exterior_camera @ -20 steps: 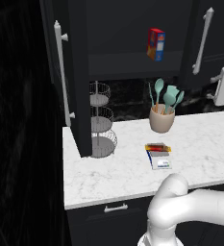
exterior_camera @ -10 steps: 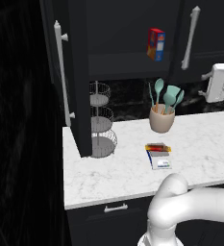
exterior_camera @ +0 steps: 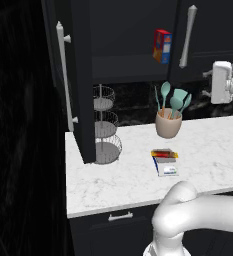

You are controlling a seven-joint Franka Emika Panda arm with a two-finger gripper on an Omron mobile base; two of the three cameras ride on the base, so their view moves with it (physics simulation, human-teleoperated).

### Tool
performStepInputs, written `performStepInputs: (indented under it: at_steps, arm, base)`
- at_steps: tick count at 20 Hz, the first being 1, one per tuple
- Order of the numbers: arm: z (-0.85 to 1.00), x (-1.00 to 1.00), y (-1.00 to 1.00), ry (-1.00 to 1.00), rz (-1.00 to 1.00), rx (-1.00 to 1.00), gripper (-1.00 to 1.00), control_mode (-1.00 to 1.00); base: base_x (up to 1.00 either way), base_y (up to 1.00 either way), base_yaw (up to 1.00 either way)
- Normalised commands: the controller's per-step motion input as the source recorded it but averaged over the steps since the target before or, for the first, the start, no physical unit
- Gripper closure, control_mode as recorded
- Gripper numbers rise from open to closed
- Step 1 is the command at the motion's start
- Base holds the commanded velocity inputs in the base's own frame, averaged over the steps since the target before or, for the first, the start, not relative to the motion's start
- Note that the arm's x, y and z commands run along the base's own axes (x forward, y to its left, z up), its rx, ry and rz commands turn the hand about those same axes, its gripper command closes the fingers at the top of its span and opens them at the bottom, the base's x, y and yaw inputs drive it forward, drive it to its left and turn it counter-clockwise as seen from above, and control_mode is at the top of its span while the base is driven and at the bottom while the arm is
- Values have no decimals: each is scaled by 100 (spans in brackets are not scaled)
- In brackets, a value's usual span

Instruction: Pick the bar and place it on the digital scale for weighing, and close the cabinet.

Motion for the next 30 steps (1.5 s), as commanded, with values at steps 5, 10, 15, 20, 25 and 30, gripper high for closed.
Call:
performStepInputs:
  at_steps: [5, 10, 15, 20, 25, 30]
  arm:
    - [58, 1, -36, 21, -68, 24, -100, -100]
    - [49, 34, -47, 24, -54, 26, -100, -100]
    - [-14, 86, -74, 12, -35, 22, -100, -100]
    - [-91, 73, -35, -51, -25, 17, -100, -100]
    - [-65, 54, 24, -68, -41, 5, -100, -100]
    - [-12, 29, 47, -54, -61, 16, -100, -100]
  base:
    - [0, 0, 0]
    - [0, 0, 0]
    - [0, 0, 0]
    - [0, 0, 0]
    - [0, 0, 0]
    - [0, 0, 0]
